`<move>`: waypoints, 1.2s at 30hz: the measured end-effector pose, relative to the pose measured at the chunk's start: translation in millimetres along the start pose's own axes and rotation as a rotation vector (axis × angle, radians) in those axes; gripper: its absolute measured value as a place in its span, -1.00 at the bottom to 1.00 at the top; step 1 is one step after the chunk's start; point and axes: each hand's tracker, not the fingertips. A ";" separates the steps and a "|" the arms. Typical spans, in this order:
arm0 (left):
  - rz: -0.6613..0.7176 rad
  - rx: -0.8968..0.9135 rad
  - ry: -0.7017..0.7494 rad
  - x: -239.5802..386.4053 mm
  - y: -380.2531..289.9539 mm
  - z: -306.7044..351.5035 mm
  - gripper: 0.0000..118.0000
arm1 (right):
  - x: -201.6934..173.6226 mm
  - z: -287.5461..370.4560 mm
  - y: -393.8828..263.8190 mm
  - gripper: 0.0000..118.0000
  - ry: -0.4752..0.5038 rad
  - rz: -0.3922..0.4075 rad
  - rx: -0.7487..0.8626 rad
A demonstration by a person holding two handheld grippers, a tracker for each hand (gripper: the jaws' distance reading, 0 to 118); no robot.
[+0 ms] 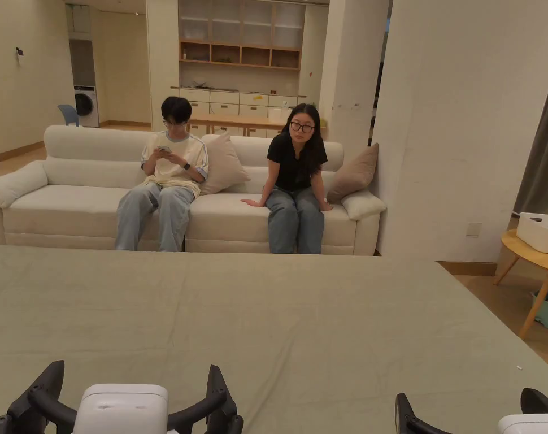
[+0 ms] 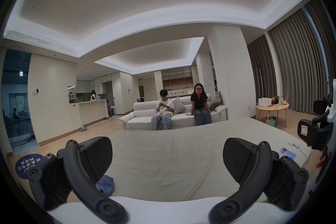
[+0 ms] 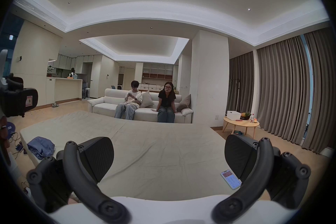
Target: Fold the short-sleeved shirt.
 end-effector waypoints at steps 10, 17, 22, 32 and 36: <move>0.026 0.062 0.026 -2.6 2.3 -1.5 0.99 | -2.0 -1.7 2.2 1.00 0.009 0.001 0.000; 0.111 0.031 0.023 -17.5 10.7 -11.9 0.99 | 0.4 -3.3 0.5 1.00 0.010 -0.019 -0.007; 0.086 0.038 0.086 -10.4 11.0 -5.9 0.99 | 1.0 -3.9 1.2 1.00 0.004 -0.015 -0.008; -0.002 0.085 0.115 3.6 11.1 4.1 0.99 | -0.3 -4.6 -0.1 1.00 0.010 -0.013 -0.017; 0.007 0.078 0.105 0.9 9.4 1.3 0.99 | -0.4 -3.9 0.6 1.00 0.011 -0.014 -0.014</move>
